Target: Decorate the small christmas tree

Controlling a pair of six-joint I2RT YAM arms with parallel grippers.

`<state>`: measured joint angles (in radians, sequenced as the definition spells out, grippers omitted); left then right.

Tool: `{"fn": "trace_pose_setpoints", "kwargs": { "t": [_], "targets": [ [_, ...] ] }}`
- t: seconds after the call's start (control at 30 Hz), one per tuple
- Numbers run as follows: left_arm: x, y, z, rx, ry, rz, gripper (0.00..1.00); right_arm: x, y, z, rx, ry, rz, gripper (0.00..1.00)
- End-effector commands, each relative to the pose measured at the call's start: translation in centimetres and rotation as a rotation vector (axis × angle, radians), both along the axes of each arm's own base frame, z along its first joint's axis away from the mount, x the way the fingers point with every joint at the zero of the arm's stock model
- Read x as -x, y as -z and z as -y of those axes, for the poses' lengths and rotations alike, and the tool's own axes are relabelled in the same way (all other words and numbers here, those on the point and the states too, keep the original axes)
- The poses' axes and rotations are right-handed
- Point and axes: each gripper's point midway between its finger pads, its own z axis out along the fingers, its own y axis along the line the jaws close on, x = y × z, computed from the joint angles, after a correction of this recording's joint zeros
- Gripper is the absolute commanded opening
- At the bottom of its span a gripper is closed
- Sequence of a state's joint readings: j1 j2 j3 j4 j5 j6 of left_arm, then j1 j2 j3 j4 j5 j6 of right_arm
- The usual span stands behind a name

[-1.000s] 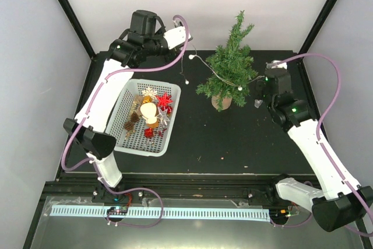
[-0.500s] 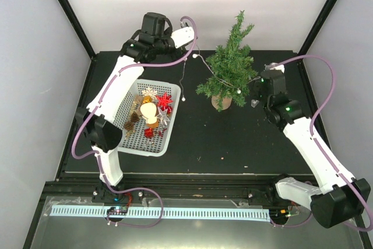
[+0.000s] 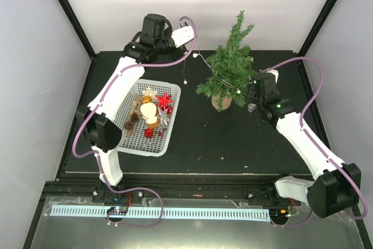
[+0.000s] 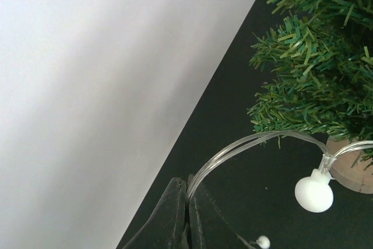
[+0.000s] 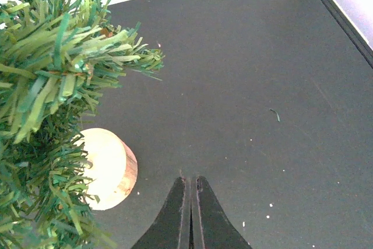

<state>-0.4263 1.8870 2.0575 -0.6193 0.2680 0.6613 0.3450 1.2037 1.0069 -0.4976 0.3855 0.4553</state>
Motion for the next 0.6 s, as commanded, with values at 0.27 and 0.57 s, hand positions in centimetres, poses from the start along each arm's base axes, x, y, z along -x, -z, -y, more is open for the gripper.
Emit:
{"fn": "trace_pose_setpoints", "kwargs": {
  "t": [0.27, 0.57],
  "targets": [
    [0.7, 1.0, -0.8, 0.033, -0.024, 0.022, 0.02, -0.9, 0.8, 2.0, -0.029, 0.076, 0.017, 0.29],
    [0.6, 2.2, -0.7, 0.026, -0.021, 0.01, 0.02, 0.1, -5.2, 0.5, -0.137, -0.032, 0.18, 0.49]
  ]
}}
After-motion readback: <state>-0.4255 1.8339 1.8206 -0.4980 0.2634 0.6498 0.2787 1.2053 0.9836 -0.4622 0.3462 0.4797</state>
